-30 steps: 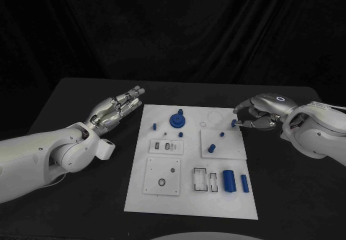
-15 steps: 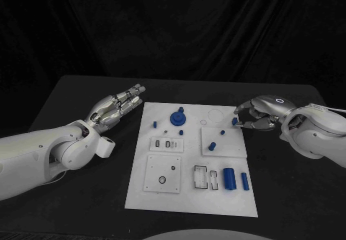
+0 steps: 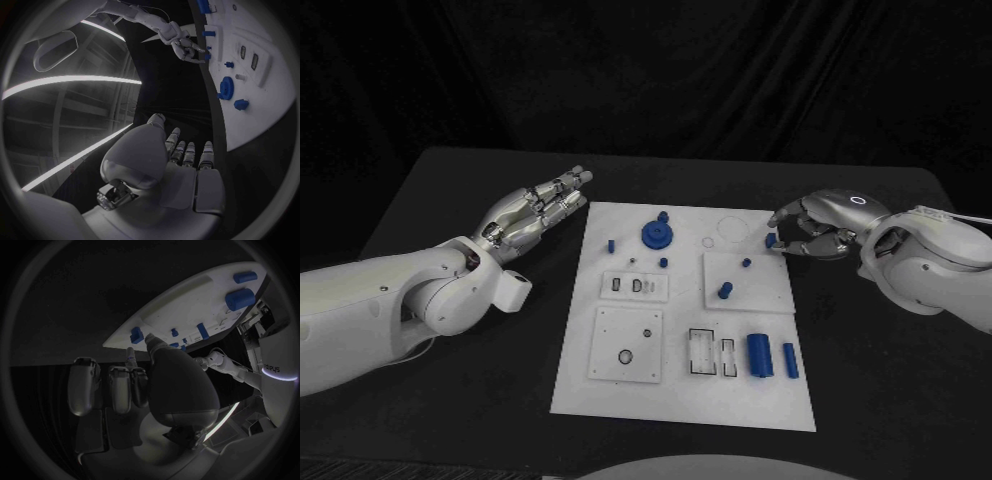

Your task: Assemble the parts on the task board

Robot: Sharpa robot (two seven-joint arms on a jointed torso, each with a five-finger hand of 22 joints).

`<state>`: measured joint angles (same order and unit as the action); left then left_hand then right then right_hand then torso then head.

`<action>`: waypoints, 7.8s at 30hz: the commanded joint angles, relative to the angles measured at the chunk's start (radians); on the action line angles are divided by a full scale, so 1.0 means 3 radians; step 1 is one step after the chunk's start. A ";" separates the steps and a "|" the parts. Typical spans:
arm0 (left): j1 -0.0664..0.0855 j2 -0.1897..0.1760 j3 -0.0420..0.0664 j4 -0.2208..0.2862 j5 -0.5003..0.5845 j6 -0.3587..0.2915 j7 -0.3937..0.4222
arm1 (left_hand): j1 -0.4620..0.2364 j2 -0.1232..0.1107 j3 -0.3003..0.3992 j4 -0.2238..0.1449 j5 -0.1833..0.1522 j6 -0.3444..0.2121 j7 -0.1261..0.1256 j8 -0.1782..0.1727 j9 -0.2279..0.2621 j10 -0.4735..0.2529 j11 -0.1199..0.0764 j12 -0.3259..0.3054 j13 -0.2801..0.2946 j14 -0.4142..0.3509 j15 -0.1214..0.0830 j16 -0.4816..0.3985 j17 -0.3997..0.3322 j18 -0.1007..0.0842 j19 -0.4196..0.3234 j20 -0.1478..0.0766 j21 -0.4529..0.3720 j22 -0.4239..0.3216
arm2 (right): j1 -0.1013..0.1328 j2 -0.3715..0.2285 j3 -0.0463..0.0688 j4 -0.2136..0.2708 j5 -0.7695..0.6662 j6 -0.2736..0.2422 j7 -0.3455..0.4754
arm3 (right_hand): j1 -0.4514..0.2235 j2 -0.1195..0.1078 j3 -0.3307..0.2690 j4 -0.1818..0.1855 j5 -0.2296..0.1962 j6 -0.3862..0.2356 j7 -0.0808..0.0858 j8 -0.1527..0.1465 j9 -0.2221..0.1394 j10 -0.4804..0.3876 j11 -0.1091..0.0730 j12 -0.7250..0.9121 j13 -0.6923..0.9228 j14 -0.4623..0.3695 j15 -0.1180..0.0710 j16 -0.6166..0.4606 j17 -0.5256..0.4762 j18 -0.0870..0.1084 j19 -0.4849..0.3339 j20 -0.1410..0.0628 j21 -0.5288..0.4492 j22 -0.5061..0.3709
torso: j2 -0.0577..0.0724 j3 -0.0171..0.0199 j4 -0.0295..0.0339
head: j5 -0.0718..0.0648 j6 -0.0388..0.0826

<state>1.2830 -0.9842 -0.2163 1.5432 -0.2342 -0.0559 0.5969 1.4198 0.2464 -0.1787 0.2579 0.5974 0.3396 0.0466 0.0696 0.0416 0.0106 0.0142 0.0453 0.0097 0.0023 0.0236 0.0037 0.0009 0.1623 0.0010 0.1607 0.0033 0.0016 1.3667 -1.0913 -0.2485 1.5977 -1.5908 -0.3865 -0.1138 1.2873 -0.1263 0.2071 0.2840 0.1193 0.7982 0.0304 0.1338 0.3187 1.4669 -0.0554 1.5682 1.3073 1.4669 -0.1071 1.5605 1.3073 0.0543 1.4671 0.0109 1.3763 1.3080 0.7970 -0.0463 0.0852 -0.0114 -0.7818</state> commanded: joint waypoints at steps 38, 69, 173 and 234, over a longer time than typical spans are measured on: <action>-0.0006 0.0034 0.0003 -0.0023 -0.0005 0.0092 0.0031 | 0.0024 0.0002 0.0021 -0.0002 0.0018 -0.0006 0.0004 0.0009 0.0000 -0.0006 0.0030 -0.0005 0.0004 -0.0008 0.0037 -0.0012 -0.0003 0.0063 -0.0003 0.0041 -0.0011 -0.0005 | -0.0091 0.0148 0.0001 -0.0171 -0.0005 -0.0262 -0.0028 | 0.0264 0.0202 0.0101 -0.0102 0.0327 0.0432 0.0010 0.0300 0.0197 0.0346 0.0013 0.0009 0.0878 0.0321 0.0008 -0.0065 0.0778 -0.0020 0.0029 -0.0002 -0.0078 0.0664 | -0.0002 0.0001 -0.0004 | -0.0008 -0.0031; -0.0009 0.0048 0.0002 -0.0054 -0.0005 0.0101 0.0005 | 0.0025 0.0004 0.0027 -0.0005 0.0018 -0.0013 -0.0001 0.0006 -0.0001 -0.0005 0.0031 -0.0003 0.0004 -0.0008 0.0042 -0.0012 -0.0003 0.0063 -0.0003 0.0046 -0.0011 -0.0005 | -0.0007 0.0436 0.0003 0.0477 -0.0005 -0.0422 -0.0058 | 0.0277 0.0154 0.0148 -0.0229 0.0990 0.0435 0.0020 0.0307 0.0286 0.0346 0.0007 0.0009 0.0878 0.0332 0.0002 -0.0025 0.0815 -0.0030 0.0055 -0.0011 -0.0031 0.0678 | 0.0003 -0.0002 -0.0007 | 0.0060 -0.0079; -0.0009 0.0092 0.0002 -0.0102 -0.0005 0.0155 -0.0062 | 0.0019 0.0022 0.0046 0.0002 0.0016 0.0004 0.0007 0.0014 0.0002 -0.0005 0.0031 -0.0005 0.0004 -0.0008 0.0043 -0.0012 -0.0003 0.0063 -0.0003 0.0053 -0.0011 -0.0005 | -0.0277 0.1116 0.0003 0.0090 -0.0006 0.0034 -0.0005 | 0.0084 0.0068 -0.0062 -0.0298 -0.0092 0.0149 0.0008 -0.0031 0.0046 0.0346 0.0009 0.0009 0.0878 0.0309 0.0007 -0.0089 0.0733 0.0002 -0.0009 -0.0001 -0.0190 0.0636 | -0.0002 -0.0002 -0.0002 | 0.0113 -0.0128; -0.0022 0.0115 0.0002 -0.0136 -0.0006 0.0213 -0.0125 | 0.0017 0.0024 0.0056 0.0003 0.0014 0.0014 0.0023 0.0018 0.0004 -0.0006 0.0041 -0.0003 0.0004 -0.0008 0.0046 -0.0012 -0.0003 0.0063 -0.0003 0.0056 -0.0011 -0.0005 | -0.0301 0.1075 0.0003 0.0089 -0.0005 -0.0143 0.0162 | 0.0078 0.0148 -0.0110 -0.0219 -0.0079 0.0279 0.0030 0.0020 0.0034 0.0346 0.0026 0.0009 0.0878 0.0305 0.0021 -0.0097 0.0720 0.0002 -0.0011 0.0009 -0.0199 0.0635 | 0.0004 -0.0002 -0.0003 | 0.0131 -0.0150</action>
<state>1.2776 -0.9503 -0.2164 1.5000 -0.2346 -0.0048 0.5511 1.4198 0.2464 -0.1677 0.2578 0.5974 0.3433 0.0503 0.0696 0.0415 0.0101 0.0210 0.0453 0.0097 0.0022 0.0305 0.0037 0.0011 0.1623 -0.0025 0.1714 0.0033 0.0014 1.2792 -0.7677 -0.2478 1.6208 -1.5898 -0.4115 -0.0768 1.3129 -0.0842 0.1724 0.2140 0.0997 0.8876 0.0376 0.1431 0.3298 1.4667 -0.0481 1.5682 1.3078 1.4669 -0.1071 1.5335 1.3074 0.0545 1.4670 0.0109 1.3205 1.3081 0.7977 -0.0469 0.0842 0.0271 -0.8274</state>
